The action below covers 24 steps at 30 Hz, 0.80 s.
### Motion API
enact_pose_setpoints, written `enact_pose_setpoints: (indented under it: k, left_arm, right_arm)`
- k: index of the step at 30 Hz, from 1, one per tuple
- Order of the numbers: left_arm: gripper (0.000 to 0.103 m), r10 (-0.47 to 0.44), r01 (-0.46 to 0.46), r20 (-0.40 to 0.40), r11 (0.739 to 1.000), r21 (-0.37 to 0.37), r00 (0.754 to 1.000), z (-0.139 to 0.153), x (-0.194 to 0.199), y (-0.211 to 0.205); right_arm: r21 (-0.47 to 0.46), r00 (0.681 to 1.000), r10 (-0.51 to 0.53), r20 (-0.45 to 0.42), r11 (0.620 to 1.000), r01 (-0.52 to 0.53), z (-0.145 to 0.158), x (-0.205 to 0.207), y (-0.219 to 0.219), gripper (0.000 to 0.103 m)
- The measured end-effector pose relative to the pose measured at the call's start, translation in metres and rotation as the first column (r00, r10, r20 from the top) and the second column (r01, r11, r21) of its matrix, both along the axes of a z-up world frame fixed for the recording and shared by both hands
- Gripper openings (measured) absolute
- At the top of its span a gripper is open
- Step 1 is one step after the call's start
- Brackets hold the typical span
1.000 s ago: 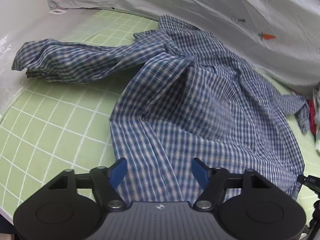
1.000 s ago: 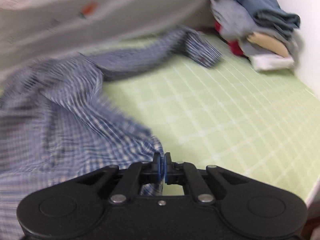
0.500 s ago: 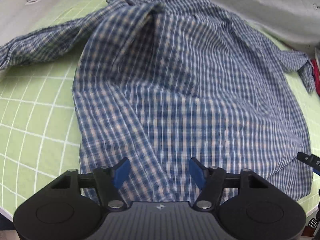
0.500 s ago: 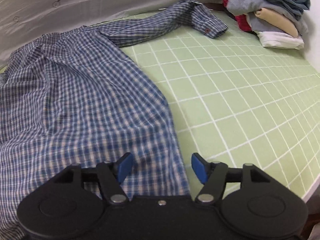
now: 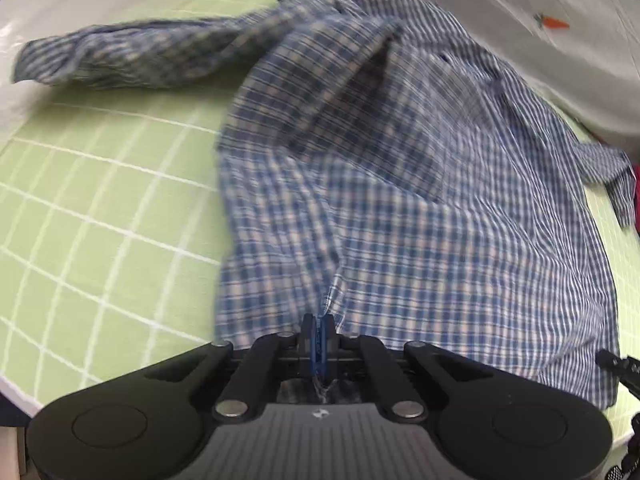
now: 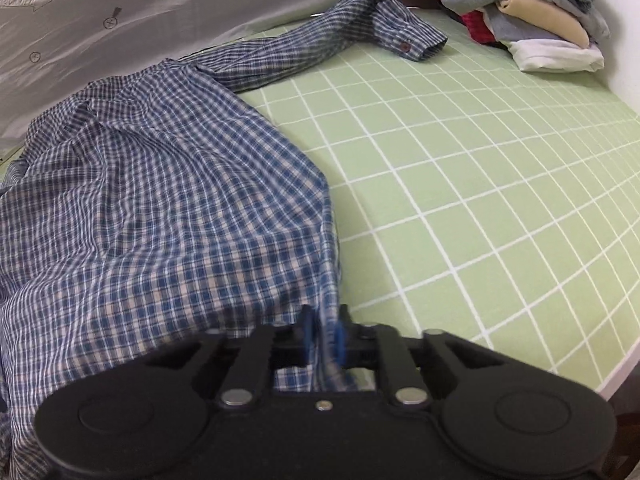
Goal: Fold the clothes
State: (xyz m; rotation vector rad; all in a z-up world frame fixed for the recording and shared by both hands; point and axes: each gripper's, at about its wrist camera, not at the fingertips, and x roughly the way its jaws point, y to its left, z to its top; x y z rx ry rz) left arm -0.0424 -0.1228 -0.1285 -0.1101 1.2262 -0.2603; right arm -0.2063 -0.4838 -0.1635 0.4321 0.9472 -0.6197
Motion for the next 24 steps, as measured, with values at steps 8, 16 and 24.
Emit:
enact_pose_setpoints:
  k: [8,16,24]
  left_arm:
    - [0.001,0.203,-0.221,0.191,0.972,0.077,0.960,0.053,-0.002,0.074]
    - [0.000,0.327,-0.365,0.226,0.919,0.152,0.918,0.070,0.006,0.126]
    - [0.032,0.349,-0.369,0.165,0.923,0.109,0.922,0.062,0.004,0.114]
  right_arm:
    - [-0.031,0.991,-0.102,0.083,0.994,0.105,0.030,-0.026,-0.014,0.001]
    - [-0.101,0.991,-0.090,0.094,0.990,0.099,0.056,-0.025,-0.006,0.001]
    - [-0.172,1.000,-0.009,-0.027,0.985,0.004,0.042,-0.005,0.011,0.052]
